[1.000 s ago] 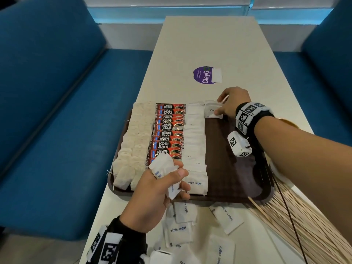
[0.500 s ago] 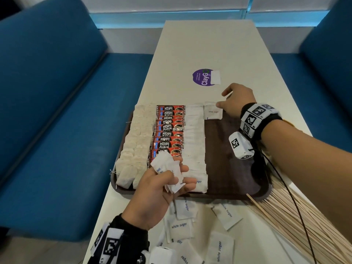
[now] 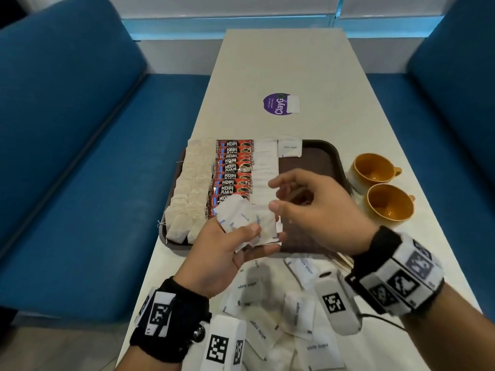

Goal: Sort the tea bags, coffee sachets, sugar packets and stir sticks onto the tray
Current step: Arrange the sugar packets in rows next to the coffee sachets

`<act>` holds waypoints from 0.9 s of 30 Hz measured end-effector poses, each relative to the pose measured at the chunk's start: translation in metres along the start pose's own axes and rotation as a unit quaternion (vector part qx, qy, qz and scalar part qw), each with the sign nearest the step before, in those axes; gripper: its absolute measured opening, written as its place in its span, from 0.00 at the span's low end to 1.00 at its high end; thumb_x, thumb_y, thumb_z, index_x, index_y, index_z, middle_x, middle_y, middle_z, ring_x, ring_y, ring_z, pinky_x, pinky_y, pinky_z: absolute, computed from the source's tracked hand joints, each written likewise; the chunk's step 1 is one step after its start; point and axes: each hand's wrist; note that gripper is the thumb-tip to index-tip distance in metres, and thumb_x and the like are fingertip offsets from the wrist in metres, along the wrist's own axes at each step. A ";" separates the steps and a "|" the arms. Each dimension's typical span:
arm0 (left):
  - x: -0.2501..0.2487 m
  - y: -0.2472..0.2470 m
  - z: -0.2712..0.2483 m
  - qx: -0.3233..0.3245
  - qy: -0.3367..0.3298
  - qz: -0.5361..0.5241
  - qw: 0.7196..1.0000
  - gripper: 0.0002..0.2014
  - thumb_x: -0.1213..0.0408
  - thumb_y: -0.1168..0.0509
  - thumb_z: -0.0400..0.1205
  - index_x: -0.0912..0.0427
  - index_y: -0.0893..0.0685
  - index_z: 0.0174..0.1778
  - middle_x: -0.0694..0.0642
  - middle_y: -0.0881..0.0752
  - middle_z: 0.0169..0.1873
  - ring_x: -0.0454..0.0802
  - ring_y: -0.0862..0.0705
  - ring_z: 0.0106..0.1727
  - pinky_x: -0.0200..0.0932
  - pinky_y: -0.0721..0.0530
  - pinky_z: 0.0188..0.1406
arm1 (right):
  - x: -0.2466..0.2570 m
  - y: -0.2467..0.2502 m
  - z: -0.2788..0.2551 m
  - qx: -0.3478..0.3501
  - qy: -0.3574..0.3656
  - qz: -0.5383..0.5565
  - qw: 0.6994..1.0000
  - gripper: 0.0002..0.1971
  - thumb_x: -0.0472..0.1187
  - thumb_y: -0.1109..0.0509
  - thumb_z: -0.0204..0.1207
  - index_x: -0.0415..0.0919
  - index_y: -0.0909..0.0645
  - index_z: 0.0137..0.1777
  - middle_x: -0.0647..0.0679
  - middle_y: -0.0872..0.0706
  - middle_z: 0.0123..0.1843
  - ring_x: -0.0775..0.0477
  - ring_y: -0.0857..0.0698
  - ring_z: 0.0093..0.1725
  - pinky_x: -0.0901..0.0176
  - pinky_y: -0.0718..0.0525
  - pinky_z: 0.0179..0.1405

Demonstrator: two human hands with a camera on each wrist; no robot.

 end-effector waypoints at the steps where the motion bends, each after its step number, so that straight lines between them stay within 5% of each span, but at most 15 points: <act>1: 0.000 -0.002 -0.002 -0.004 -0.003 0.014 1.000 0.18 0.75 0.35 0.83 0.63 0.16 0.70 0.69 0.11 0.62 0.71 0.10 0.60 0.57 0.08 0.50 | -0.004 -0.003 -0.006 0.000 -0.005 0.008 1.000 0.12 0.50 0.20 0.77 0.58 0.13 0.58 0.55 0.11 0.49 0.53 0.11 0.49 0.53 0.10 0.53; 5: 0.001 -0.004 -0.007 -0.004 -0.012 0.058 0.998 0.14 0.75 0.31 0.81 0.57 0.09 0.59 0.67 0.08 0.55 0.65 0.07 0.50 0.49 0.09 0.42 | -0.012 -0.014 -0.023 0.018 -0.070 0.164 0.984 0.11 0.47 0.21 0.77 0.48 0.09 0.58 0.48 0.12 0.39 0.45 0.15 0.36 0.50 0.07 0.42; 9: 0.004 -0.005 -0.010 -0.006 -0.028 0.089 0.996 0.15 0.72 0.28 0.79 0.65 0.13 0.63 0.65 0.08 0.54 0.60 0.09 0.44 0.45 0.10 0.40 | -0.019 -0.020 -0.036 0.022 -0.063 0.177 0.982 0.09 0.43 0.21 0.77 0.41 0.07 0.54 0.40 0.09 0.39 0.48 0.19 0.31 0.59 0.16 0.31; 14: 0.008 0.001 -0.008 -0.048 -0.046 0.055 0.996 0.26 0.76 0.21 0.71 0.75 0.19 0.66 0.67 0.09 0.46 0.57 0.11 0.39 0.44 0.11 0.39 | -0.023 -0.015 -0.039 -0.001 -0.083 0.227 0.970 0.10 0.38 0.20 0.73 0.31 0.09 0.49 0.35 0.13 0.35 0.44 0.16 0.31 0.55 0.13 0.32; 18: 0.006 0.001 -0.007 -0.074 -0.052 0.058 0.994 0.22 0.81 0.28 0.76 0.77 0.20 0.67 0.68 0.10 0.45 0.53 0.12 0.35 0.39 0.14 0.34 | -0.022 -0.014 -0.037 -0.002 -0.107 0.257 0.961 0.09 0.30 0.22 0.76 0.23 0.14 0.50 0.35 0.12 0.35 0.44 0.15 0.31 0.53 0.11 0.31; 27: 0.005 -0.002 -0.005 -0.104 -0.054 0.064 0.991 0.14 0.75 0.22 0.69 0.63 0.14 0.49 0.66 0.10 0.40 0.56 0.13 0.34 0.42 0.12 0.34 | -0.013 -0.016 -0.033 0.008 -0.114 0.229 0.967 0.09 0.31 0.20 0.74 0.32 0.10 0.54 0.32 0.08 0.42 0.43 0.12 0.33 0.54 0.08 0.35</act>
Point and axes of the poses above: each hand's wrist, its own z-axis towards the middle knuckle, its own y-axis out of the back of the hand, x = y × z
